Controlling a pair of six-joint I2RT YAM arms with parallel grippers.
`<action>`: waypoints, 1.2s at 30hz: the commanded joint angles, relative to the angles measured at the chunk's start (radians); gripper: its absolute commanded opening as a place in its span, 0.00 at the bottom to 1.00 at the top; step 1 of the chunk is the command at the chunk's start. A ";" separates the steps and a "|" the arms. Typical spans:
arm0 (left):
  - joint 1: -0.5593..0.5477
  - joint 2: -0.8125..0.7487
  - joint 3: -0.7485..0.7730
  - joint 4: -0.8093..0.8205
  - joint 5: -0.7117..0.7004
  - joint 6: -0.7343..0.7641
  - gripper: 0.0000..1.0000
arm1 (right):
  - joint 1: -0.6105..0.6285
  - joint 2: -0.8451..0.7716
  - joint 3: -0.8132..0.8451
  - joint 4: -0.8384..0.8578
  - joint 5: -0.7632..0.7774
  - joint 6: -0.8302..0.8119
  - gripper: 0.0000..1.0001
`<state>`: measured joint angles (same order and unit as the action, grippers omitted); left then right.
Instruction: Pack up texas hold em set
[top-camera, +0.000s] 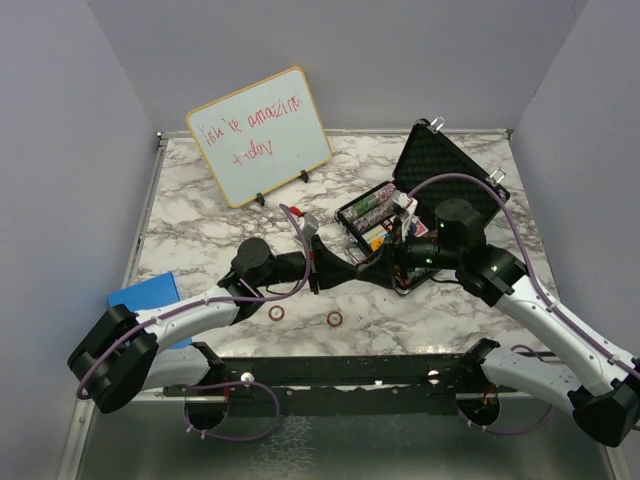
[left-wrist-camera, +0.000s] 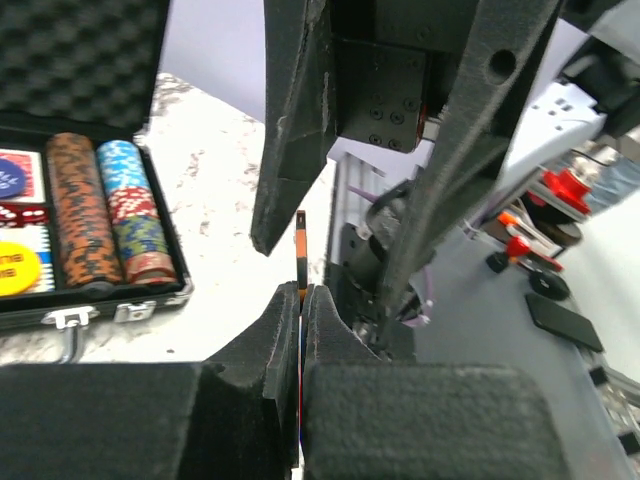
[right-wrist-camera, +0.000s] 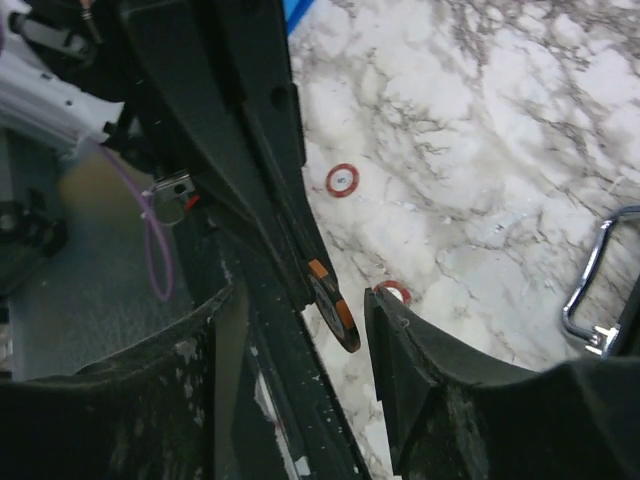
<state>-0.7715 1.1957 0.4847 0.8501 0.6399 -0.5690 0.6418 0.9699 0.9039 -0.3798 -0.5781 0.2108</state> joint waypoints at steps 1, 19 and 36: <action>0.013 -0.051 0.013 0.004 0.139 -0.039 0.00 | 0.004 -0.040 0.018 0.033 -0.187 -0.071 0.51; 0.043 -0.168 -0.099 -0.227 -0.346 -0.001 0.67 | 0.004 0.092 0.062 -0.087 0.340 -0.109 0.00; 0.045 -0.256 -0.146 -0.459 -0.623 0.017 0.75 | 0.004 0.422 0.056 -0.115 0.746 -0.134 0.00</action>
<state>-0.7277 0.9390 0.3519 0.4122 0.0555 -0.5613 0.6441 1.3590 0.9619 -0.4896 0.0967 0.1181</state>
